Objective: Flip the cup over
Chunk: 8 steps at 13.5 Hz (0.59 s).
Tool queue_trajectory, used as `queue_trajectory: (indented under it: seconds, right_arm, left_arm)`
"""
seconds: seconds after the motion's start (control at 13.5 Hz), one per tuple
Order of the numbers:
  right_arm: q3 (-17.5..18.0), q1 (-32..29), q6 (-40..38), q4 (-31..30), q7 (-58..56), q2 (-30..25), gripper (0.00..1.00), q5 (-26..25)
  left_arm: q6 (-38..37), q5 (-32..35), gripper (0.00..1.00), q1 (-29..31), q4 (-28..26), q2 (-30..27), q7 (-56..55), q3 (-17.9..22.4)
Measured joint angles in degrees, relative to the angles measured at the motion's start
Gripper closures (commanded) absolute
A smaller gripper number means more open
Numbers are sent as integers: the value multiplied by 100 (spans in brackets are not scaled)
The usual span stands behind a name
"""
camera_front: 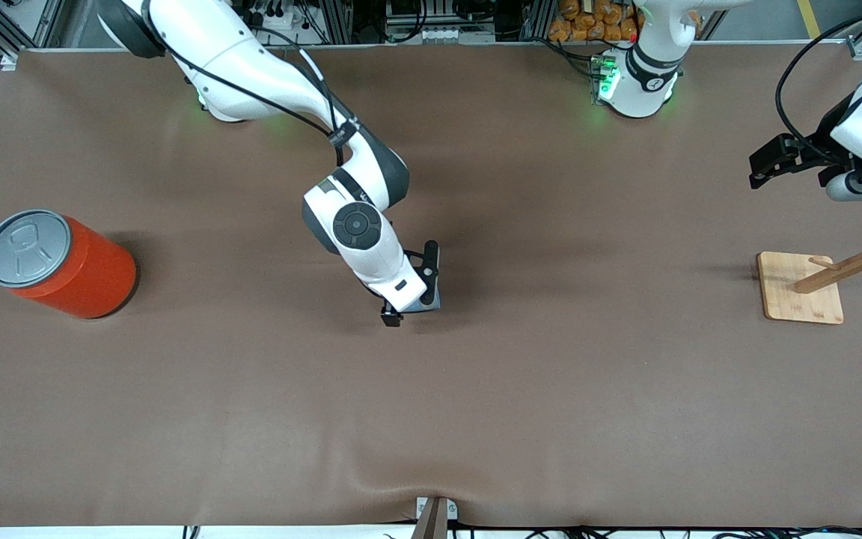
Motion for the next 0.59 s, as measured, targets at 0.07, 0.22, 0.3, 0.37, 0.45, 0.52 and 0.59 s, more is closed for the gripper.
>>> queue_trajectory:
  seconds: [0.07, 0.22, 0.3, 0.37, 0.45, 0.52, 0.59]
  right_arm:
    - [-9, -10, -216, 61, 289, -102, 0, 0]
    - [-49, -104, -506, 134, 786, -365, 0, 0]
    - [-71, -209, -582, 160, 1038, -516, 0, 0]
    - [-93, -373, -615, 175, 1305, -674, 0, 0]
    - [-108, -605, -637, 184, 1497, -833, 0, 0]
    - [-114, -878, -653, 194, 1577, -975, 0, 0]
    - [-117, -1176, -674, 205, 1595, -1106, 0, 0]
  left_arm:
    - [0, 0, 0, 0, 0, 0, 0, 0]
    - [0, 0, 0, 1, 0, 0, 0, 1]
    - [0, 0, 0, 1, 0, 0, 0, 1]
    - [0, 0, 0, 1, 0, 0, 0, 2]
    - [0, 0, 0, 2, 0, 0, 0, 3]
    - [0, 0, 0, 2, 1, 0, 0, 4]
    - [0, 0, 0, 2, 1, 0, 0, 4]
